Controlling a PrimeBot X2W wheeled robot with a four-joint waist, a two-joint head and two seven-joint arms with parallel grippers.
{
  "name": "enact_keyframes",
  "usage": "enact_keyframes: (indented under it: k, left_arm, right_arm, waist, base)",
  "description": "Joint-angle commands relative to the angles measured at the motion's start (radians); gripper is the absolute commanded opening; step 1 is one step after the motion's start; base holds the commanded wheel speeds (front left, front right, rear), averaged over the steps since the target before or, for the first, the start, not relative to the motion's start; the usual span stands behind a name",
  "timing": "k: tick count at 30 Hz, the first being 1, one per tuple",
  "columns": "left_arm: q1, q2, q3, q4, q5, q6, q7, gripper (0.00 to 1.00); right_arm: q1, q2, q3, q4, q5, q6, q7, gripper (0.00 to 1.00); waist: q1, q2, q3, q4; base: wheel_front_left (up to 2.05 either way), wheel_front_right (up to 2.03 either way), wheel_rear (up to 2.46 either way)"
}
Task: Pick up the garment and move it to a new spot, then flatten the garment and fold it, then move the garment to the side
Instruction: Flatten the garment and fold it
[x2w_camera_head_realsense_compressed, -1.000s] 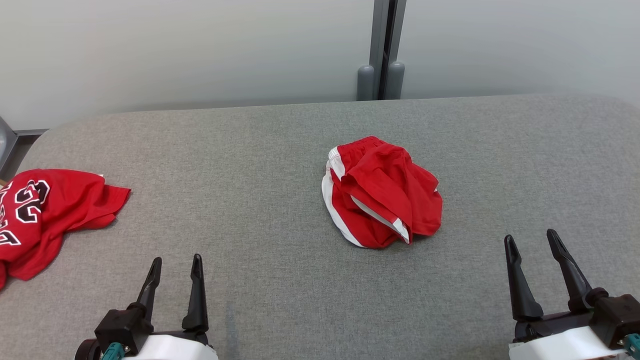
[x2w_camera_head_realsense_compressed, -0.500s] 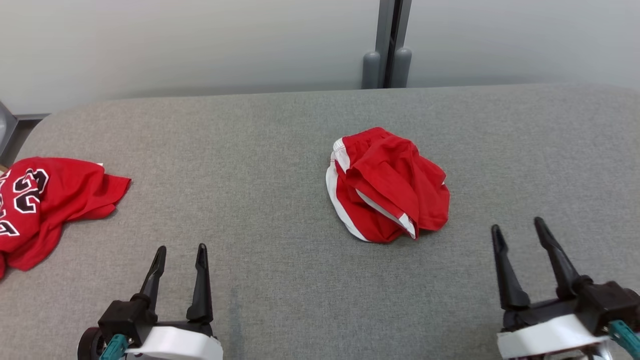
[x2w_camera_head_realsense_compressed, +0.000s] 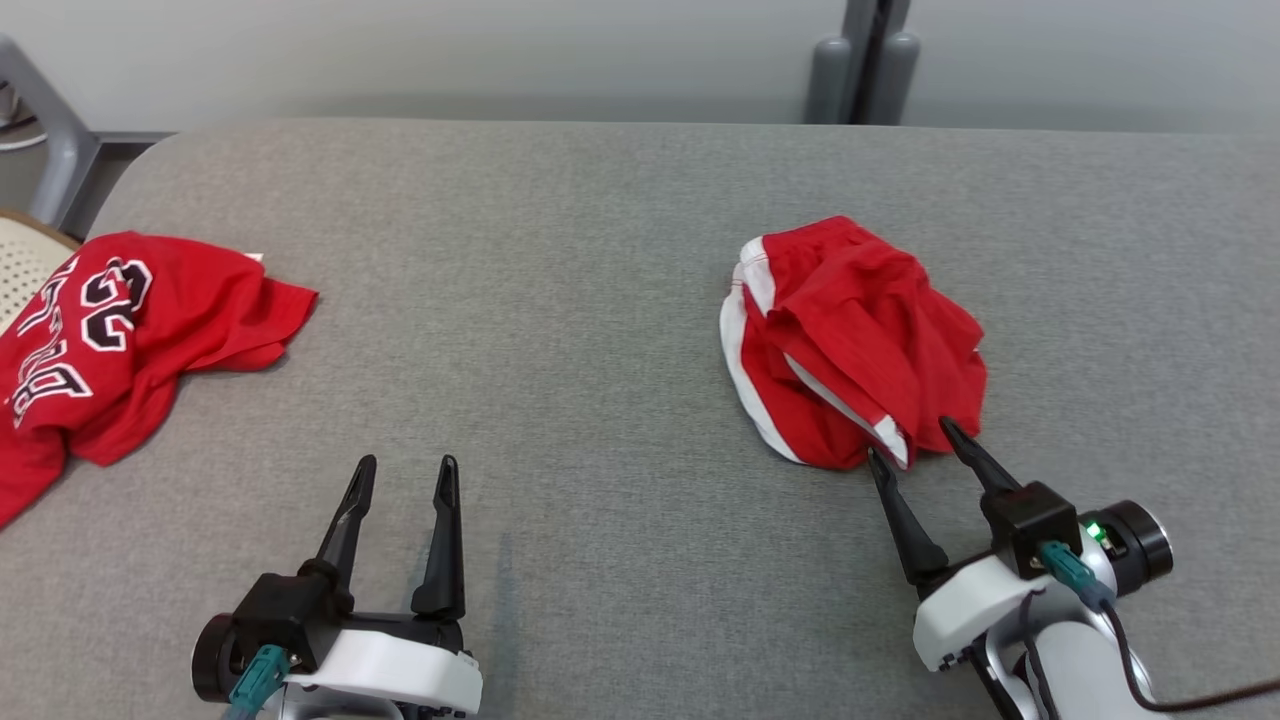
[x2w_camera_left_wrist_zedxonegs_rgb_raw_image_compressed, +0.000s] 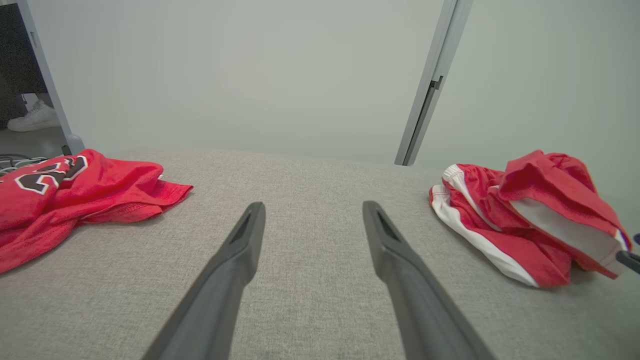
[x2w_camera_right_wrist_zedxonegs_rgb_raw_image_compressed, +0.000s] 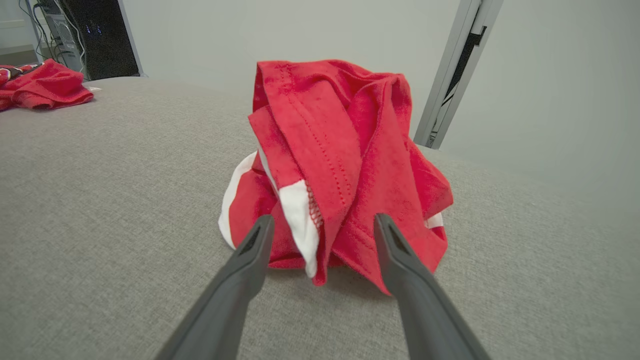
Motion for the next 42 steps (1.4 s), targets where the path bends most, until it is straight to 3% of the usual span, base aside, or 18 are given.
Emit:
enact_keyframes:
  k: [1,2,3,4,5,6,11,24,34,37,42]
  left_arm:
    - [-0.016,0.004,-0.003,-0.005,-0.007,0.007,-0.002,1.0]
    - [-0.016,0.004,-0.005,-0.005,-0.009,0.008,-0.002,1.0]
    - [-0.016,0.004,-0.008,-0.006,-0.012,0.01,-0.002,1.0]
    - [-0.015,0.004,-0.01,-0.006,-0.013,0.011,-0.002,1.0]
    - [-0.015,0.004,-0.012,-0.005,-0.016,0.011,-0.002,1.0]
    - [-0.015,0.004,-0.015,-0.005,-0.017,0.011,-0.002,1.0]
    - [-0.01,0.004,-0.018,-0.008,-0.024,0.017,-0.002,1.0]
    - [0.005,0.004,-0.002,0.006,-0.02,0.019,-0.002,1.0]
    - [0.021,0.004,0.004,0.01,-0.016,0.016,-0.002,1.0]
    - [0.028,0.004,0.005,0.008,-0.016,0.016,-0.002,1.0]
    - [0.023,0.004,0.005,0.0,-0.018,0.017,-0.002,1.0]
  right_arm:
    - [-0.028,-0.005,0.003,0.031,-0.009,0.0,0.0,1.0]
    - [-0.043,-0.005,0.003,0.049,-0.015,0.0,0.0,1.0]
    - [-0.058,-0.006,0.004,0.067,-0.022,0.0,0.0,0.88]
    - [-0.07,-0.006,0.005,0.082,-0.03,0.0,0.0,0.46]
    - [-0.081,-0.006,0.004,0.102,-0.037,0.0,0.0,0.32]
    - [-0.093,-0.006,0.003,0.113,-0.038,0.0,0.0,0.0]
    - [-0.132,-0.006,0.011,0.098,-0.028,0.0,0.0,0.0]
    - [-0.282,-0.005,0.238,-0.184,0.115,0.0,0.0,0.0]
    - [-0.427,-0.005,0.289,-0.334,0.166,0.0,0.0,0.0]
    - [-0.441,-0.005,0.27,-0.34,0.184,0.0,0.0,0.0]
    - [-0.389,-0.006,0.212,-0.234,0.18,0.0,0.002,0.0]
  waist:
    - [0.0,0.0,0.01,0.023]
    - [0.0,0.0,0.012,0.03]
    - [0.0,0.0,0.013,0.036]
    - [0.0,0.0,0.013,0.042]
    - [0.0,0.0,0.013,0.047]
    - [0.0,0.0,0.013,0.052]
    - [0.0,0.0,0.01,0.062]
    - [0.0,0.0,-0.036,0.048]
    - [0.0,0.0,-0.079,0.042]
    - [0.0,0.0,-0.086,0.039]
    - [0.0,0.0,-0.074,0.035]
  base:
    - [0.0,0.0,0.0]
    - [0.0,0.0,0.0]
    - [0.0,0.0,0.0]
    - [0.0,0.0,0.0]
    - [0.0,0.0,0.0]
    - [0.0,0.0,0.0]
    - [0.0,0.0,0.0]
    - [0.0,0.0,0.0]
    - [0.0,0.0,0.0]
    - [0.0,0.0,0.0]
    - [0.0,0.0,0.0]
